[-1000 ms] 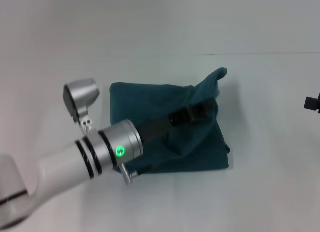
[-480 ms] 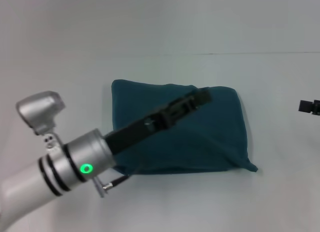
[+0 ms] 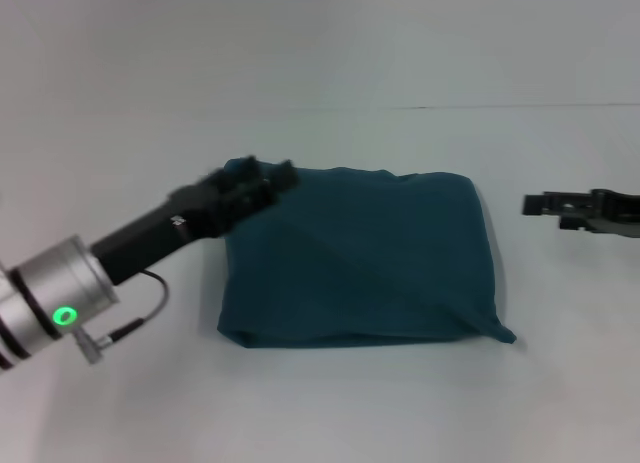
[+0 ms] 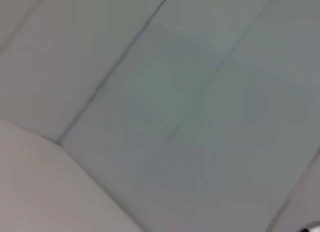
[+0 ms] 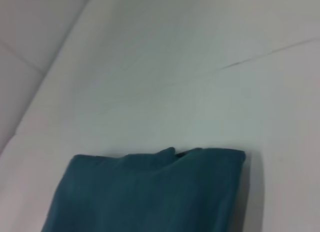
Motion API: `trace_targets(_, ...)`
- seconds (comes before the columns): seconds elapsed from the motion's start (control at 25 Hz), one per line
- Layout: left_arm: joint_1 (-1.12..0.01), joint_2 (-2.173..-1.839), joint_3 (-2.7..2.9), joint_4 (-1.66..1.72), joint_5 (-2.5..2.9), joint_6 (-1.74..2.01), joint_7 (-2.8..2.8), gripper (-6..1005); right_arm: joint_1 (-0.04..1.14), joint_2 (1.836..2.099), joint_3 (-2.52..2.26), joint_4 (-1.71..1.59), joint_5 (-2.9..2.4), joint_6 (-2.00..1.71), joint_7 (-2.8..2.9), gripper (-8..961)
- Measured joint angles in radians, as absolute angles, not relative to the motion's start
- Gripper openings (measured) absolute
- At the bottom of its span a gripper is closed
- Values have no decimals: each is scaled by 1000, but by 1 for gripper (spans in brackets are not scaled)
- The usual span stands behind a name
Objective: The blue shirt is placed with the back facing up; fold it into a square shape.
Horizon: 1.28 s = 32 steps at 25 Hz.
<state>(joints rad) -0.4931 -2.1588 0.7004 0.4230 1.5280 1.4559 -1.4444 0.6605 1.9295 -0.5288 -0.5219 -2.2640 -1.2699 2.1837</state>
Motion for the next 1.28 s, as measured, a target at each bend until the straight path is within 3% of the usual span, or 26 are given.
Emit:
trace_targets(0.32, -478, -2133, 687, 522, 1567, 1324, -1443, 899, 709, 1993, -523, -507, -2238, -1189, 2176, 900)
trace_targets(0.48, -498, -2129, 693, 526, 1573, 1197, -1494, 897, 698, 1992, -527, -513, -2198, -1189, 2176, 899)
trace_targets(0.92, -540, -2149, 709, 509, 1576, 1040, -1527, 891, 675, 1956, -530, -506, -2196, -1212, 2190, 897)
trace_targets(1.28, -521, -2142, 709, 514, 1579, 1092, -1552, 887, 708, 1989, -542, -421, -2201, -1093, 2185, 895)
